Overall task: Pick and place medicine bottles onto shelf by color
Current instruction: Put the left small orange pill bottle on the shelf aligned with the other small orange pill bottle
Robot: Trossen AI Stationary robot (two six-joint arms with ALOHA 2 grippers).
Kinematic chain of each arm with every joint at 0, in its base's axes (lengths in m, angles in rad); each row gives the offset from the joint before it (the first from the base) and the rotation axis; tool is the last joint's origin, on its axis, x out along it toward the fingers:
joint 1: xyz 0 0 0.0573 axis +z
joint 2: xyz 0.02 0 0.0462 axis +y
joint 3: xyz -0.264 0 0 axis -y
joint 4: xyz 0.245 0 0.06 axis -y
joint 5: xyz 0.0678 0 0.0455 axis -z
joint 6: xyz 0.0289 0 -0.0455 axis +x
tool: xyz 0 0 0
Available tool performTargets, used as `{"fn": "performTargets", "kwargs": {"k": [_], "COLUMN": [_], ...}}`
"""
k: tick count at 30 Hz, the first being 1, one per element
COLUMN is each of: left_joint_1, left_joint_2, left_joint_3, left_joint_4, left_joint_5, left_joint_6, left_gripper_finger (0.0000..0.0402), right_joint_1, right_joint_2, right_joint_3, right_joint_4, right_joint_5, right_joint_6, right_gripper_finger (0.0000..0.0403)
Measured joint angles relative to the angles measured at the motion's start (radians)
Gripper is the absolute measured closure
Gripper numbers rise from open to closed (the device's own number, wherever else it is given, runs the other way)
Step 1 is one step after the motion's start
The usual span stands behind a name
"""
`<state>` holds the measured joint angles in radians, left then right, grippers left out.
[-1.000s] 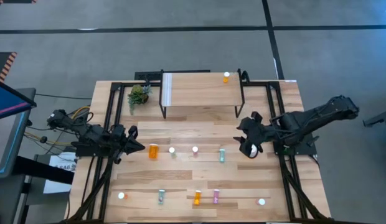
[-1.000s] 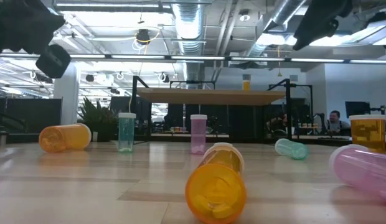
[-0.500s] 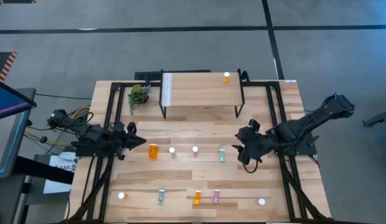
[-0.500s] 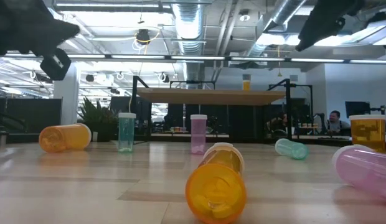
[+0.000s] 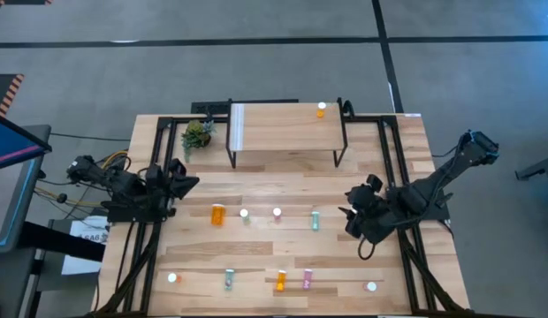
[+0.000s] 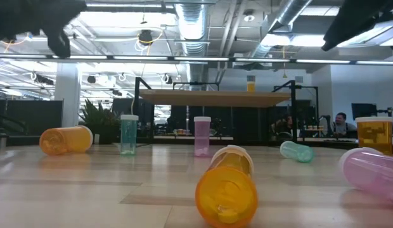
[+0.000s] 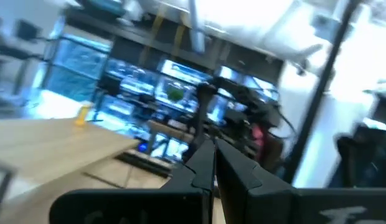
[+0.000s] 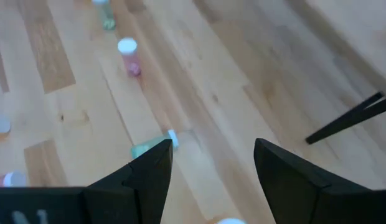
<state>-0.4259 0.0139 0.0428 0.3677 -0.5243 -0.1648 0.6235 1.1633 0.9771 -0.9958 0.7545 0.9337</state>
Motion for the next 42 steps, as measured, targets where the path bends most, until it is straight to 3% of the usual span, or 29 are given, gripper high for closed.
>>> {"fn": "performTargets", "kwargs": {"k": [5,17,23,42], "left_joint_1": [0.000,0.000,0.000,-0.032], "left_joint_2": [0.094,0.511,0.651,0.889], "left_joint_3": [0.079,0.263,0.388,0.912], "left_joint_4": [-0.075,-0.081,-0.121,-1.004], "left_joint_5": [0.035,0.000,0.000,0.230], "left_joint_6": [0.065,0.038,0.015,-0.211], "left_gripper_finger": [0.0401,0.0401,0.0401,0.0401], "right_joint_1": [0.020,0.009,0.009,0.009], "right_joint_2": [0.000,0.002,0.002,0.004], "right_joint_3": [0.000,0.000,0.000,0.000], "right_joint_4": [0.002,0.002,0.006,0.009], "right_joint_5": [0.036,0.061,0.063,0.097], "right_joint_6": [0.009,0.004,0.003,0.001], "right_gripper_finger": [0.0155,0.0155,0.0155,0.0155]}}
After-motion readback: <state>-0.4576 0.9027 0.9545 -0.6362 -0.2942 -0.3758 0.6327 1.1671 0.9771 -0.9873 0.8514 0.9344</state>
